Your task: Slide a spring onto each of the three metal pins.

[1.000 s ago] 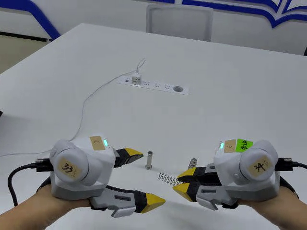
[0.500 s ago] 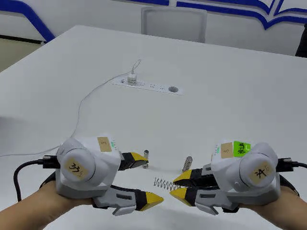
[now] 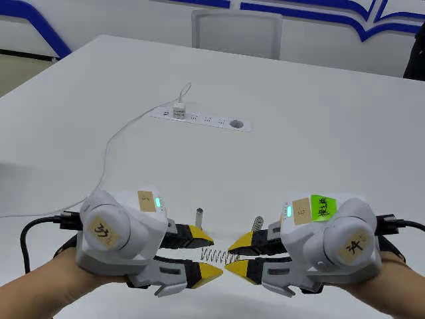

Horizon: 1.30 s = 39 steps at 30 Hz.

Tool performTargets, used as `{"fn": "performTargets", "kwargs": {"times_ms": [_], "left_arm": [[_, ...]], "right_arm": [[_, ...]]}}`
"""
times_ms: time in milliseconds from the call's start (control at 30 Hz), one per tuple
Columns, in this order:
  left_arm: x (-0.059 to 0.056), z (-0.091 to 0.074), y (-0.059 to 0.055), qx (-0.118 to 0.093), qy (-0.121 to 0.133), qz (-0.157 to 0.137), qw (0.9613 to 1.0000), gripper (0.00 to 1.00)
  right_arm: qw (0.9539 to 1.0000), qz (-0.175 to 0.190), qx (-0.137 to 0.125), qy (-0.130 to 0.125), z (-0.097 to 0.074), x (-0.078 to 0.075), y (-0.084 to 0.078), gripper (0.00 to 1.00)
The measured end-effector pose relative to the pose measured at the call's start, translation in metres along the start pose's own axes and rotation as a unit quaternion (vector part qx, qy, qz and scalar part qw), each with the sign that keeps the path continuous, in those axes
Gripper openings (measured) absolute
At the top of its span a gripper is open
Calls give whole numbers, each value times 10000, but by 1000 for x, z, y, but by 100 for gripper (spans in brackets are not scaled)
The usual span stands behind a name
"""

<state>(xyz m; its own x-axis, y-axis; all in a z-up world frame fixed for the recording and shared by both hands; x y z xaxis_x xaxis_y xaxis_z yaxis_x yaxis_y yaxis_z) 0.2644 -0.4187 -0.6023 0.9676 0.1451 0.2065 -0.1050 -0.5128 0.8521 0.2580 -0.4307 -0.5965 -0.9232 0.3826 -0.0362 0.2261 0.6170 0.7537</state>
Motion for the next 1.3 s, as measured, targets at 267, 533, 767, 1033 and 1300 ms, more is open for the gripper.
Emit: {"fn": "performTargets", "kwargs": {"times_ms": [267, 533, 767, 1033, 1300], "left_arm": [[1, -3, -2, 71, -29, 95, 9999, 16], [-2, -3, -4, 115, -47, 221, 9997, 13], [-4, -3, -1, 113, -79, 446, 9989, 12], [-2, -3, 1, 111, -78, 533, 9985, 11], [-2, -3, -1, 163, -62, 687, 9975, 11]], "right_arm": [[9999, -132, 46, 35, 3, 2, 1, 11], [9996, -271, 67, 64, 2, 3, 2, 11], [9994, -319, 87, 102, 1, 3, 1, 12], [9994, -341, 77, 39, 0, -1, 2, 13], [10000, -18, 25, 12, 2, -8, 1, 20]]}}
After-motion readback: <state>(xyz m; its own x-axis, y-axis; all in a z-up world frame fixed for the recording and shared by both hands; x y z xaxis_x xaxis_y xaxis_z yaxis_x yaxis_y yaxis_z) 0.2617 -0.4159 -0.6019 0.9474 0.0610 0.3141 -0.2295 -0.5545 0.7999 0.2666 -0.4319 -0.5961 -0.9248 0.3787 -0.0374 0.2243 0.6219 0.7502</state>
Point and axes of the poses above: the centre of the closed fingertips' face, and the gripper's own axes: z roughly forward along the fingers, x roughly to its left, y roughly out of its top, the point moved 1 cm from there along -z, roughly backward along the fingers, and after that the axes turned 12 degrees about z, right-handed, at the moved point
